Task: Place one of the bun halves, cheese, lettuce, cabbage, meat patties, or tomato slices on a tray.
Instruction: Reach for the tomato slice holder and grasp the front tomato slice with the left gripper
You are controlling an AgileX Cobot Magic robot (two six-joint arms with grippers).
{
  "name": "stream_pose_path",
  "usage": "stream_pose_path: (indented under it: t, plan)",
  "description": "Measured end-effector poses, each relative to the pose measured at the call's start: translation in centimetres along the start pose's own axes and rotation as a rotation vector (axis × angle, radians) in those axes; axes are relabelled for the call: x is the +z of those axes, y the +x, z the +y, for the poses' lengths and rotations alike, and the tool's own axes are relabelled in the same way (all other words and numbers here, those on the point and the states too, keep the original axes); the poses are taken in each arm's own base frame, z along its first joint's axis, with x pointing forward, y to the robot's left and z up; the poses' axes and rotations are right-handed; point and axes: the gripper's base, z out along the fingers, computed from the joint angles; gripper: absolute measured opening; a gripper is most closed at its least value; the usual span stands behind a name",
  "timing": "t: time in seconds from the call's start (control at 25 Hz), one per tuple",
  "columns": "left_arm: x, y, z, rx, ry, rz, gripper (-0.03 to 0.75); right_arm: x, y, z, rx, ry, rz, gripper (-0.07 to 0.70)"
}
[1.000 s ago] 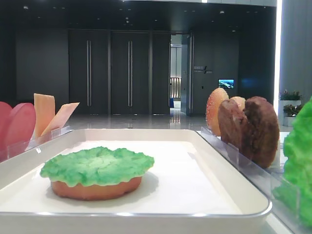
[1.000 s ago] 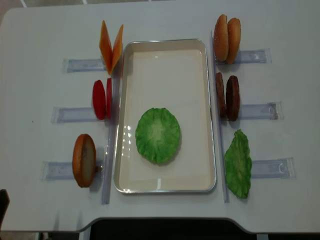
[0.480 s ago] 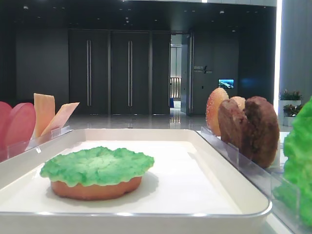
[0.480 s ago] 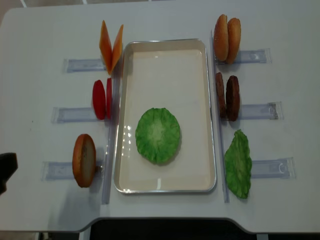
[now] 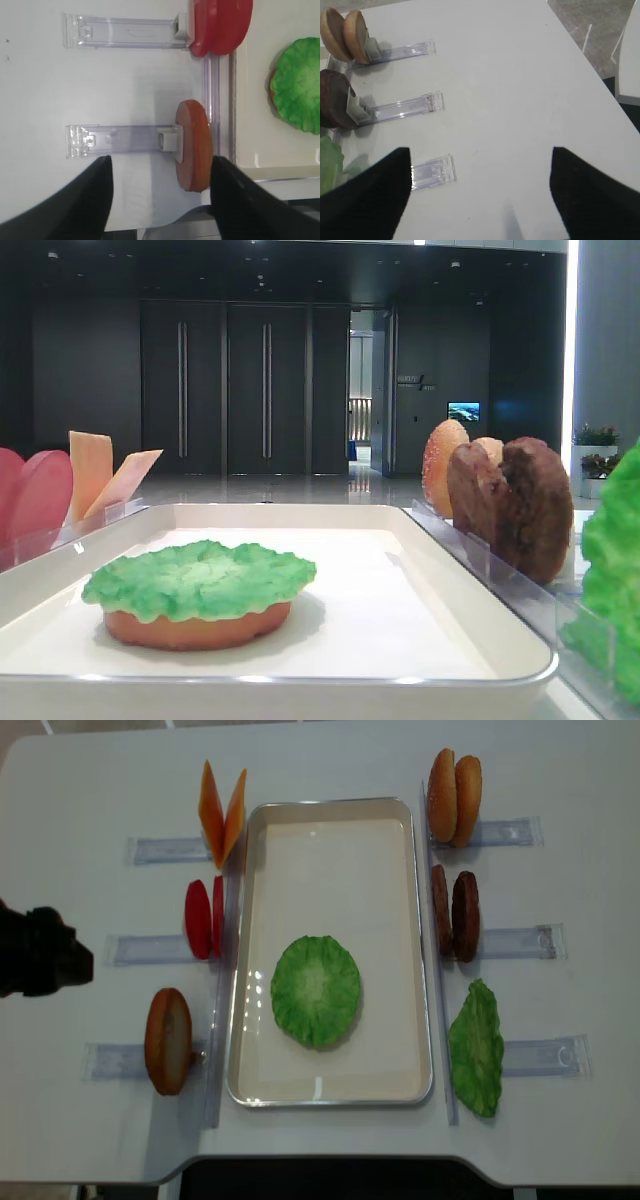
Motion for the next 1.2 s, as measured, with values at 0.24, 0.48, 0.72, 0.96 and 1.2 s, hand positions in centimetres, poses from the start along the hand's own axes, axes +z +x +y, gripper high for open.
stream_pose_path:
  t: [0.24, 0.48, 0.72, 0.96, 1.2]
  plan:
    - [1.6, -3.5, -0.1, -0.003, -0.002, 0.049, 0.470, 0.0, 0.0, 0.0, 0.000, 0.000, 0.000, 0.539]
    - [2.8, -5.4, 0.0, 0.011, -0.012, 0.075, 0.470, 0.0, 0.0, 0.0, 0.000, 0.000, 0.000, 0.539]
    - [4.3, -7.0, 0.4, 0.034, -0.047, 0.111, 0.470, 0.0, 0.0, 0.0, 0.000, 0.000, 0.000, 0.539]
    - [6.4, -9.6, 0.4, 0.023, -0.046, 0.173, 0.470, 0.0, 0.0, 0.0, 0.000, 0.000, 0.000, 0.539]
    - [7.6, -12.3, 0.3, 0.021, -0.043, 0.202, 0.470, 0.0, 0.0, 0.0, 0.000, 0.000, 0.000, 0.539]
